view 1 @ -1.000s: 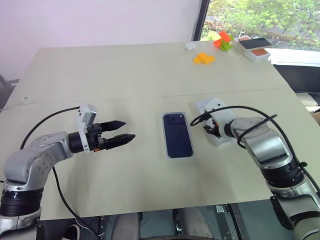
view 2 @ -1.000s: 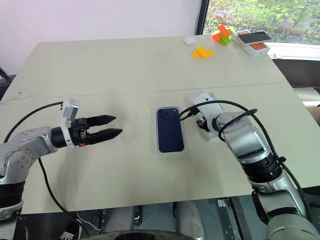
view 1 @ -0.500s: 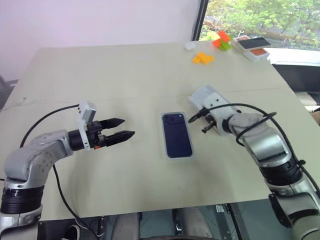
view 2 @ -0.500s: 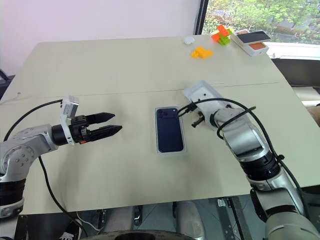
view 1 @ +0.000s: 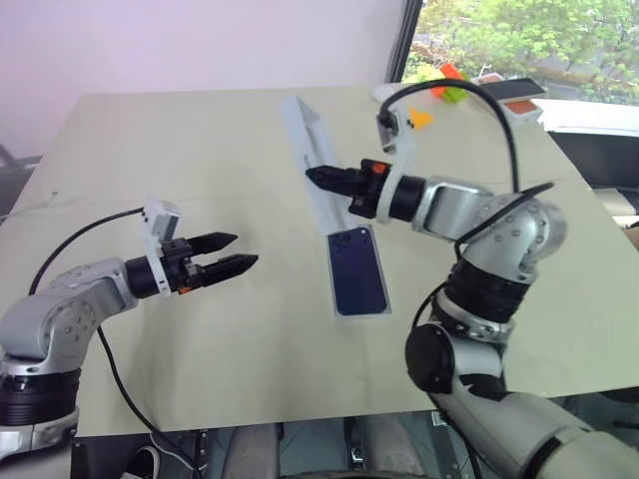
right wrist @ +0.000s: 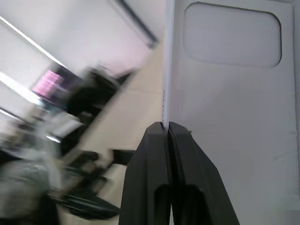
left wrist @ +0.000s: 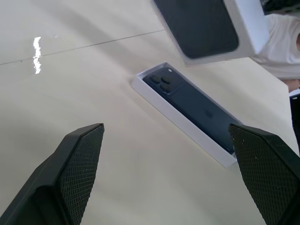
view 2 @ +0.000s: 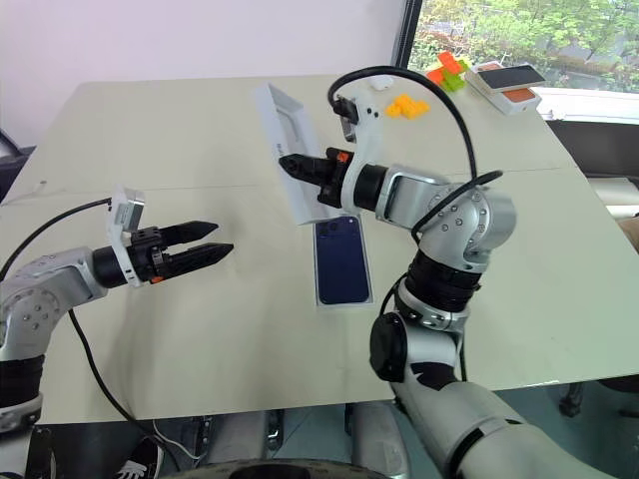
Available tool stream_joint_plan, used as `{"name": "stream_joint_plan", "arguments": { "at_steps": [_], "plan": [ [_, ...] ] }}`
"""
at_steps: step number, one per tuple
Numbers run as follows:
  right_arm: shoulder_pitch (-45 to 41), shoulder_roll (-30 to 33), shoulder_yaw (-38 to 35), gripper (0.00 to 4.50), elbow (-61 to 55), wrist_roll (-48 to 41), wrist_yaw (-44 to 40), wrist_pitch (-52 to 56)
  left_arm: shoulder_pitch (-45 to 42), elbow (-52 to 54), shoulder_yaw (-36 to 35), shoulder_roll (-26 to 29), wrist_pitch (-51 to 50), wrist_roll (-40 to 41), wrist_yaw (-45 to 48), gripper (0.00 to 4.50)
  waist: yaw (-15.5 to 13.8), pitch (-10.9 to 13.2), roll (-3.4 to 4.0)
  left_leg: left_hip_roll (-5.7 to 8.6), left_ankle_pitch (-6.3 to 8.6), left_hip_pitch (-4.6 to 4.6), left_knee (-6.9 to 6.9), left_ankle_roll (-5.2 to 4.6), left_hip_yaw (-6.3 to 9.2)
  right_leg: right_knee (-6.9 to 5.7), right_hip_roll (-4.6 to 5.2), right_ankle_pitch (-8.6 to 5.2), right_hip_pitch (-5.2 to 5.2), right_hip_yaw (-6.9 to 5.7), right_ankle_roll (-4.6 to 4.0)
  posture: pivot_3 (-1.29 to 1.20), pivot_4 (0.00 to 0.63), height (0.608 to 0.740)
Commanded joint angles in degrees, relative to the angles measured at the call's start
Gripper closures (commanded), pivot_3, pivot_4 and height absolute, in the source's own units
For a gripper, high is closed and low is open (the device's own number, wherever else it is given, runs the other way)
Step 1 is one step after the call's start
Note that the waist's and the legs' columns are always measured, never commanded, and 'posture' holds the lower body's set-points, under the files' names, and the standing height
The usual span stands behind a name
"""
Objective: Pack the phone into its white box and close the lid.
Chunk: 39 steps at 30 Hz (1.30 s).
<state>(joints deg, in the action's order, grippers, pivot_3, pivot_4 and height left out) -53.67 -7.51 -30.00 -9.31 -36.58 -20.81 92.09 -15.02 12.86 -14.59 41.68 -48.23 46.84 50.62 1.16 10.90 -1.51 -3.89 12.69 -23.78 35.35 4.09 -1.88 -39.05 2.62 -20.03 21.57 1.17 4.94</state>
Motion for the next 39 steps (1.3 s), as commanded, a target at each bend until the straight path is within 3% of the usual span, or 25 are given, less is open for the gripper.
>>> {"name": "stream_joint_plan", "arguments": {
  "at_steps": [1, 3, 7, 12, 16, 18, 24, 30, 39],
  "plan": [
    [5.8, -0.72, 1.31, 4.47, 2.61, -15.11, 7.32, 0.41, 0.01, 1.73, -2.31, 0.75, 1.21, 1.27, 0.86, 0.0, 0.01, 0.0, -0.01, 0.0, 0.0, -0.01, -0.02, 0.0, -0.03, 0.0, 0.0, 0.0, 0.02, 0.0, 0.0, 0.0, 0.15, 0.74],
    [9.42, -0.53, 3.24, 4.47, 3.82, -19.72, 11.69, 0.41, 0.38, 1.96, -2.44, 0.32, 0.12, 2.25, 0.41, 0.0, 0.02, -0.01, 0.0, -0.01, 0.0, -0.11, -0.08, 0.0, -0.05, 0.02, 0.01, 0.0, 0.11, 0.01, 0.0, 0.0, 0.15, 0.74],
    [10.52, -1.79, -0.06, 4.47, 8.77, -24.54, 21.37, 0.41, 0.95, 2.76, -2.62, -1.08, -2.33, 4.73, -1.96, 0.0, 0.14, -0.07, -0.01, 0.0, -0.06, -0.51, 0.04, -0.06, -0.07, -0.17, 0.01, 0.01, 0.58, 0.13, 0.02, 0.0, 0.15, 0.74],
    [11.97, -2.91, -2.07, 4.5, 10.95, -32.96, 31.12, 0.41, 0.34, 3.71, -2.56, -2.98, -4.85, 7.5, -5.73, 2.28, 0.01, -0.08, 0.0, 0.0, -0.09, -0.53, 0.16, -0.09, -0.07, -0.28, -0.02, 0.02, 0.58, 0.11, 0.02, 0.0, 0.15, 0.74],
    [12.28, -4.91, -3.66, 4.5, 10.94, -39.23, 41.05, -1.66, -0.39, 3.2, -2.25, -3.44, -6.57, 9.52, -6.83, 4.46, 0.03, -0.08, 0.0, 0.0, -0.09, -0.61, 0.28, -0.09, -0.07, -0.28, -0.01, 0.02, 0.59, 0.09, 0.03, 0.0, 0.15, 0.74],
    [13.49, -6.36, -2.85, 4.5, 11.2, -46.4, 49.08, -6.0, -0.9, 2.8, -2.44, -3.52, -7.41, 10.63, -7.21, 4.49, 0.03, -0.09, 0.0, -0.01, -0.09, -0.61, 0.29, -0.09, -0.07, -0.29, -0.01, 0.02, 0.59, 0.09, 0.03, 0.0, 0.15, 0.74],
    [22.14, -3.18, 12.12, 4.5, 7.01, -67.48, 66.1, -19.57, -1.13, 2.99, -1.32, -3.87, -5.87, 9.15, -7.62, 4.49, 1.05, -0.1, 0.0, -0.04, -0.08, -0.67, 0.25, -0.1, -0.07, -0.28, -0.04, 0.02, 0.67, 0.12, 0.03, 0.0, 0.15, 0.74],
    [25.71, 4.96, 21.71, 4.5, 3.78, -76.22, 68.33, -28.2, -1.82, 2.15, 0.5, -5.58, -4.59, 7.57, -8.99, 4.49, 1.63, -0.1, 0.0, -0.04, -0.09, -0.67, 0.29, -0.1, -0.02, -0.32, -0.06, 0.03, 0.69, 0.13, 0.03, 0.0, 0.15, 0.74],
    [25.02, 14.54, 24.91, 4.5, 3.3, -76.42, 63.66, -32.89, -3.02, 0.16, 7.52, -13.18, -2.53, 4.06, -10.05, 4.49, 1.29, -0.13, -0.02, -0.03, -0.09, -0.69, 0.4, -0.11, -0.03, -0.32, -0.08, 0.04, 0.63, 0.12, 0.04, 0.0, 0.15, 0.74]
  ]
}}
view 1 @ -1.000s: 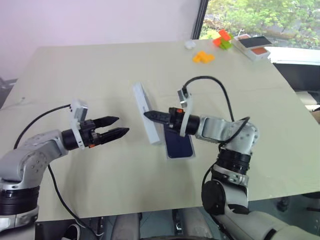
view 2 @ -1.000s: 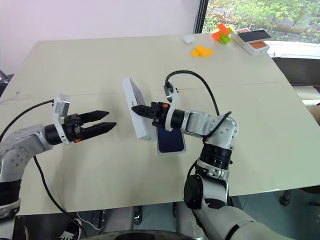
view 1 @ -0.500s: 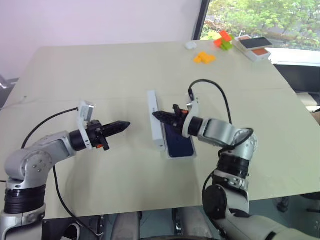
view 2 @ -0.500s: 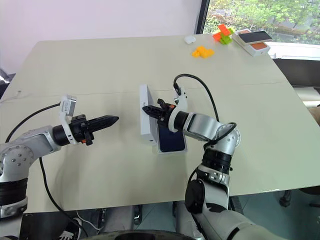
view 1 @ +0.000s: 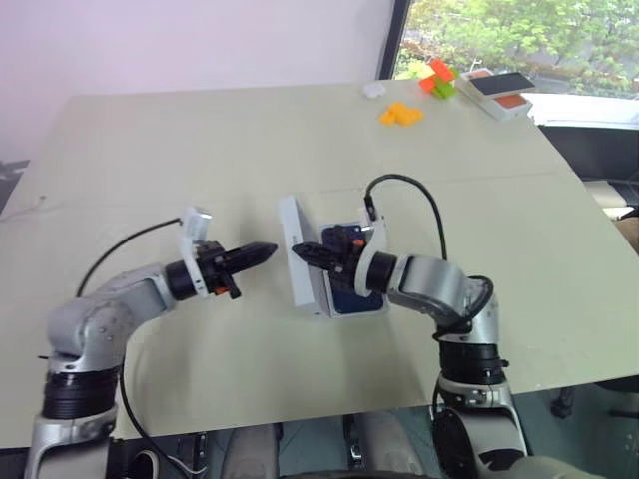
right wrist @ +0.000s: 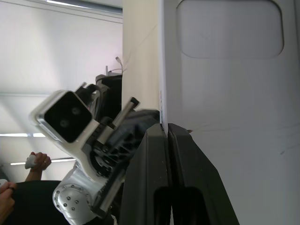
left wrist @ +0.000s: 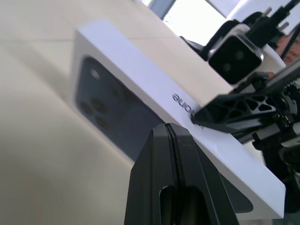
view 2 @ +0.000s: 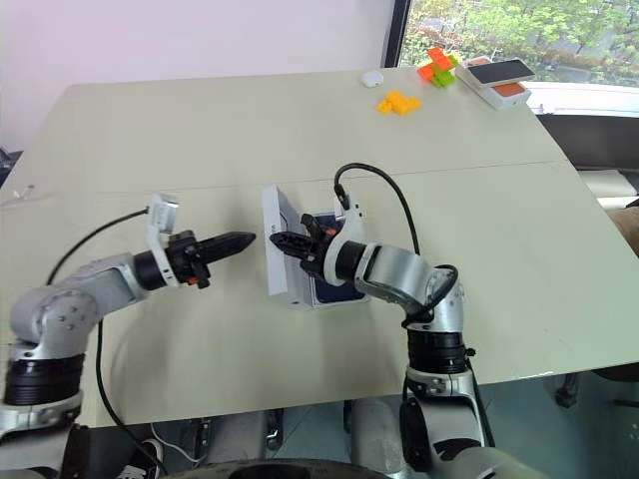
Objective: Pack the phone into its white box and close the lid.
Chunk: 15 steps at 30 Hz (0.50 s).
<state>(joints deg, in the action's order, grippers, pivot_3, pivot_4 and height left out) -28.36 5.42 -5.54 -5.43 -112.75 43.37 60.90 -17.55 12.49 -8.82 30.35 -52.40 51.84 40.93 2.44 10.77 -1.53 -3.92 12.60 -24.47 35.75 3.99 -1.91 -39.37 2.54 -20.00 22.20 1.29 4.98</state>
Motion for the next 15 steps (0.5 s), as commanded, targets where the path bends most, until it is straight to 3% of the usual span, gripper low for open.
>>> {"name": "stream_joint_plan", "arguments": {
  "at_steps": [1, 13, 15],
  "plan": [
    [-0.22, 2.44, 1.0, 4.5, -0.53, -0.25, -0.82, -1.85, -0.37, 0.79, 2.53, -2.6, 1.79, -1.21, -0.24, 4.49, -0.02, -0.01, 0.01, 0.0, 0.0, 0.01, 0.01, 0.0, 0.0, 0.0, 0.0, 0.0, 0.0, 0.0, 0.0, 0.0, 0.15, 0.74],
    [0.61, 11.65, 6.69, 4.5, -2.75, 2.08, -12.53, -0.88, -1.03, 0.32, 4.65, -5.53, 2.81, -4.4, -0.85, 4.49, -0.19, -0.01, 0.01, 0.0, 0.03, -0.03, 0.22, -0.06, -0.02, -0.02, -0.01, 0.04, -0.11, 0.0, 0.03, 0.0, 0.15, 0.74],
    [0.71, 12.64, 7.23, 3.9, -2.12, 2.77, -13.09, -1.56, -0.96, 0.27, 4.82, -5.77, 2.7, -4.6, -0.96, 4.5, -0.18, -0.01, 0.01, 0.0, 0.04, -0.04, 0.21, -0.07, -0.01, 0.0, -0.01, 0.04, -0.1, 0.0, 0.03, 0.0, 0.15, 0.74]
  ]
}}
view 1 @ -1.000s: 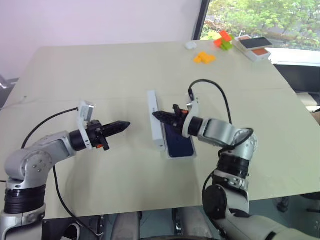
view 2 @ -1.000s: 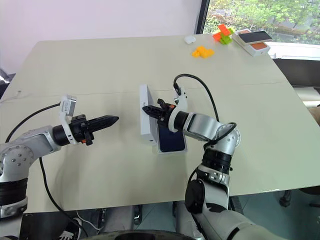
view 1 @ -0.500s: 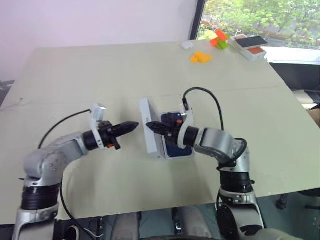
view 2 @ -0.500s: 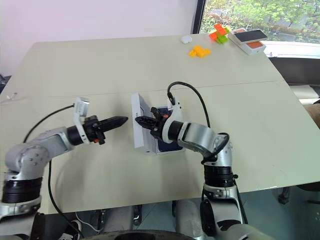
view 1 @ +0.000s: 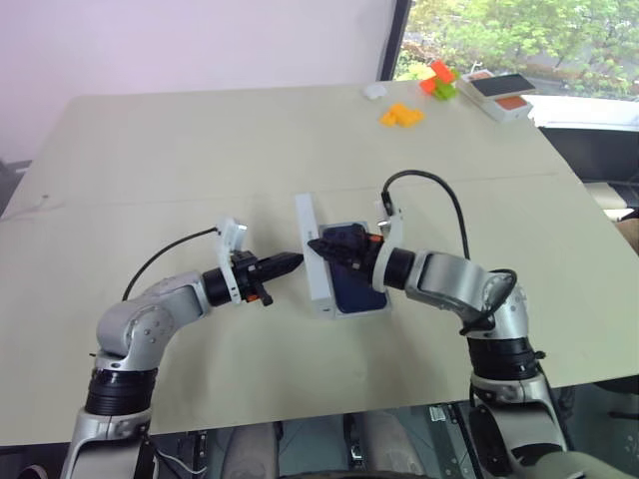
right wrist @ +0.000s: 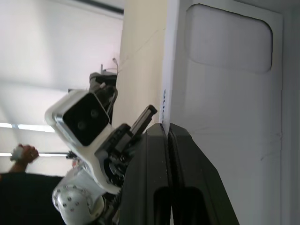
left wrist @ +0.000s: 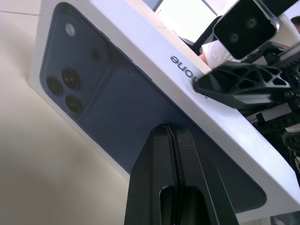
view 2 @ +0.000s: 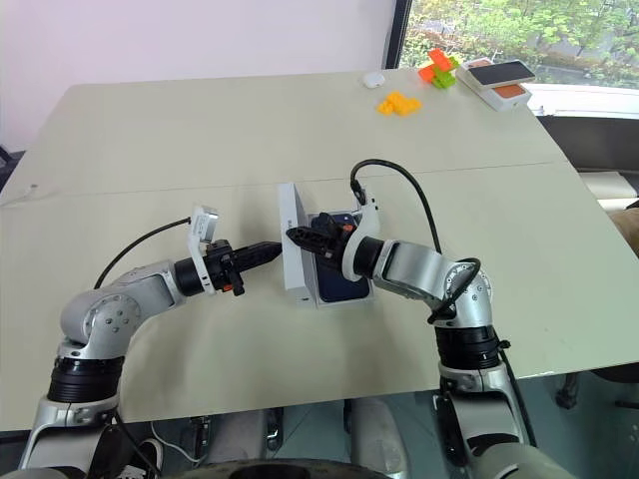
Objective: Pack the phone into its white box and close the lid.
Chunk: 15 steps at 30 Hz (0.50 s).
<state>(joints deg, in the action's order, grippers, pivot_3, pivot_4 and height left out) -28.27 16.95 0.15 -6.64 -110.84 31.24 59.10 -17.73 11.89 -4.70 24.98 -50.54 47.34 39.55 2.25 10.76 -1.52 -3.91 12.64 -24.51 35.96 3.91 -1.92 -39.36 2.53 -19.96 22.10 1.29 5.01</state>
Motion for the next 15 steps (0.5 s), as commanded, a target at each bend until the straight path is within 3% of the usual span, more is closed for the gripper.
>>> {"name": "stream_joint_plan", "arguments": {
  "at_steps": [1, 7, 15],
  "plan": [
    [0.62, 1.33, 1.66, 3.59, -0.68, 0.39, -1.53, -0.11, -0.77, 0.92, 0.86, -0.55, 0.72, -0.26, 0.41, 4.5, 0.02, 0.0, 0.0, 0.0, 0.0, 0.0, 0.0, 0.0, -0.01, 0.0, 0.0, 0.0, 0.0, 0.0, 0.0, 0.0, 0.15, 0.74],
    [-0.11, 2.73, 2.81, 0.58, -1.7, 1.36, -3.22, -0.92, -0.69, 0.89, 2.33, -2.02, 1.45, -1.6, 0.14, 4.5, 0.09, 0.0, 0.0, 0.0, 0.0, -0.06, 0.01, 0.0, -0.02, 0.0, -0.01, 0.0, 0.06, 0.01, 0.01, 0.0, 0.15, 0.74],
    [-2.72, 7.12, 1.65, 0.58, -1.71, 6.68, -10.13, 0.42, -0.83, 0.99, 2.11, -2.07, 1.23, -1.62, 0.34, 4.5, 0.07, 0.0, 0.0, -0.01, 0.0, -0.07, 0.01, 0.0, -0.01, 0.0, -0.02, 0.01, 0.09, 0.0, 0.01, 0.0, 0.15, 0.74]
  ]
}}
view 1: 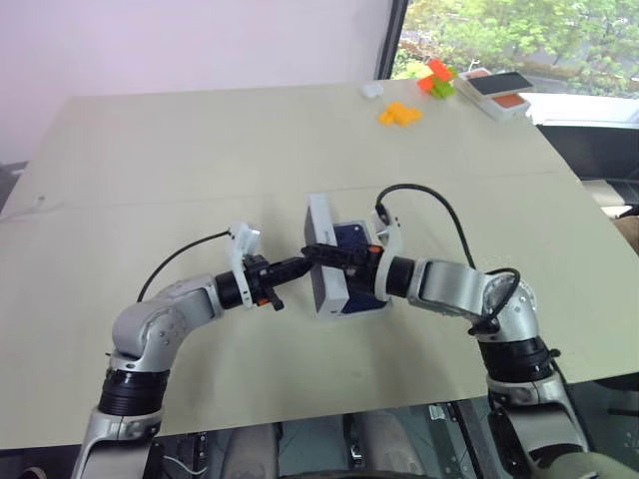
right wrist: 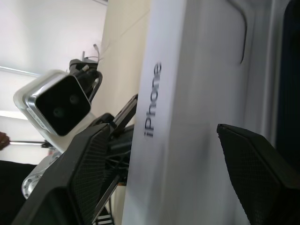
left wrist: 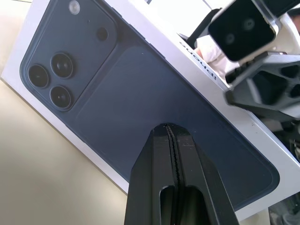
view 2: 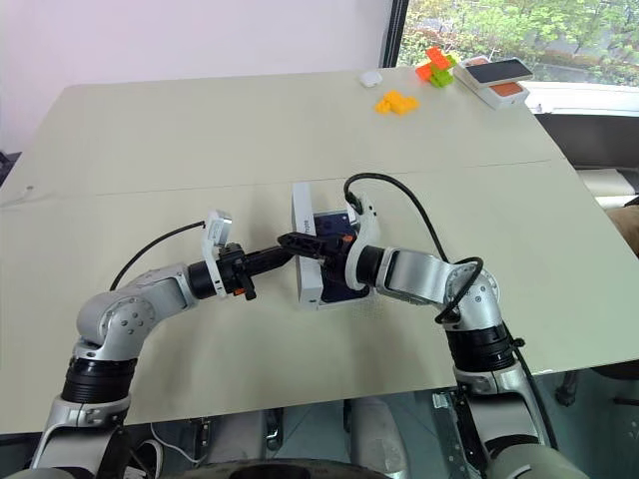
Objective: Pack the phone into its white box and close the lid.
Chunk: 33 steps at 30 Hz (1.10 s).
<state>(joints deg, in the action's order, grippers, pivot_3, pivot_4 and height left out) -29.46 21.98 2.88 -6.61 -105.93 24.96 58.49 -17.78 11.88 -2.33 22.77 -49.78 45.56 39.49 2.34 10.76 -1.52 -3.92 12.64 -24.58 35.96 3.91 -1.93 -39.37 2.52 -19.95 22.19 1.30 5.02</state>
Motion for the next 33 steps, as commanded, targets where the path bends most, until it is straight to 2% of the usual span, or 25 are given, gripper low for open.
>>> {"name": "stream_joint_plan", "arguments": {
  "at_steps": [1, 4, 11, 12, 14, 17, 19, 21, 23, 30, 33],
  "plan": [
    [-2.32, 3.62, -1.0, 0.58, -2.03, 4.58, -6.47, 1.98, -0.7, 0.95, -0.21, 0.14, 0.53, 0.1, 0.45, 4.5, -0.05, 0.0, 0.0, 0.0, 0.0, 0.0, 0.0, 0.0, -0.01, 0.0, 0.0, 0.0, 0.0, 0.0, 0.0, 0.0, 0.15, 0.74],
    [-3.49, 7.02, -1.57, 0.58, -1.52, 8.13, -11.72, 3.81, -0.46, 0.88, 0.07, -0.07, 0.89, -0.24, 0.38, 4.5, -0.25, 0.0, 0.0, 0.01, 0.0, -0.01, 0.01, 0.0, -0.01, 0.01, 0.01, 0.0, 0.01, 0.0, 0.0, 0.0, 0.15, 0.74],
    [-5.29, 16.43, -3.84, 0.58, -0.62, 21.9, -33.87, 4.98, -0.86, 0.86, 0.55, -0.91, 0.99, -0.36, 0.04, 4.5, -0.94, 0.01, 0.01, 0.02, 0.01, -0.03, 0.01, -0.02, -0.05, 0.05, 0.0, 0.0, 0.01, -0.01, 0.0, 0.0, 0.15, 0.74],
    [-5.28, 18.17, -3.56, 0.58, -1.36, 25.86, -39.09, 3.06, -1.03, 0.81, 0.7, -0.99, 1.05, -0.37, 0.13, 4.5, -1.05, 0.01, 0.0, 0.02, 0.01, -0.02, 0.02, -0.02, -0.06, 0.05, 0.0, 0.0, 0.01, 0.01, 0.0, 0.0, 0.15, 0.74],
    [-4.35, 23.98, 0.99, 0.58, -3.79, 39.34, -51.52, -4.45, -1.52, 0.34, 1.08, -1.37, 1.39, -0.62, 0.18, 4.5, -1.54, 0.04, 0.05, 0.02, 0.01, -0.01, 0.02, -0.02, -0.07, 0.05, -0.02, 0.0, 0.01, -0.01, 0.0, 0.0, 0.15, 0.74],
    [-2.3, 29.55, 6.79, 0.58, -3.24, 55.39, -64.6, -16.46, -2.31, -0.36, 1.89, -1.99, 1.91, -1.2, 0.48, 4.5, -1.77, 0.03, 0.05, 0.05, 0.03, -0.02, 0.04, -0.04, -0.05, 0.14, -0.01, 0.0, -0.03, -0.05, 0.01, 0.0, 0.15, 0.74],
    [-1.39, 31.51, 9.28, 0.58, -2.55, 61.86, -71.09, -20.96, -2.71, -0.83, 2.1, -2.52, 1.7, -1.33, 0.41, 4.5, -1.68, 0.03, 0.05, 0.07, 0.04, -0.02, 0.05, -0.06, -0.04, 0.2, 0.01, 0.0, -0.07, -0.06, 0.02, 0.0, 0.15, 0.74],
    [-2.53, 29.13, 6.74, 0.58, -0.17, 60.85, -71.86, -19.38, -3.36, -1.35, 2.74, -3.13, 2.25, -2.07, 0.56, 4.5, -1.44, 0.04, 0.05, 0.07, 0.04, -0.02, 0.06, -0.07, -0.06, 0.22, 0.01, 0.0, -0.09, -0.04, 0.03, 0.0, 0.15, 0.74],
    [-3.18, 28.26, 6.86, 0.58, 0.79, 64.61, -73.47, -21.56, -3.96, -2.16, 2.84, -3.87, 2.11, -2.07, 0.37, 4.5, -1.31, 0.04, 0.06, 0.06, 0.04, 0.0, 0.1, -0.06, -0.08, 0.19, 0.0, 0.04, -0.08, -0.01, 0.08, 0.0, 0.15, 0.74],
    [-2.93, 29.7, 7.8, 0.58, 4.99, 75.93, -82.97, -29.72, -6.06, -4.71, 5.52, -6.05, 3.44, -4.38, 1.27, 4.5, -1.72, 0.04, 0.07, 0.08, 0.04, 0.05, 0.18, -0.06, -0.06, 0.2, 0.03, 0.05, -0.23, -0.05, 0.09, 0.0, 0.15, 0.74],
    [-3.39, 29.79, 7.19, 0.58, 6.38, 77.4, -86.3, -29.33, -6.0, -5.38, 6.03, -6.59, 3.63, -4.92, 1.46, 4.5, -1.68, 0.04, 0.07, 0.09, 0.04, 0.09, 0.19, -0.06, -0.05, 0.22, 0.04, 0.06, -0.27, -0.05, 0.11, 0.0, 0.15, 0.74]
  ]
}}
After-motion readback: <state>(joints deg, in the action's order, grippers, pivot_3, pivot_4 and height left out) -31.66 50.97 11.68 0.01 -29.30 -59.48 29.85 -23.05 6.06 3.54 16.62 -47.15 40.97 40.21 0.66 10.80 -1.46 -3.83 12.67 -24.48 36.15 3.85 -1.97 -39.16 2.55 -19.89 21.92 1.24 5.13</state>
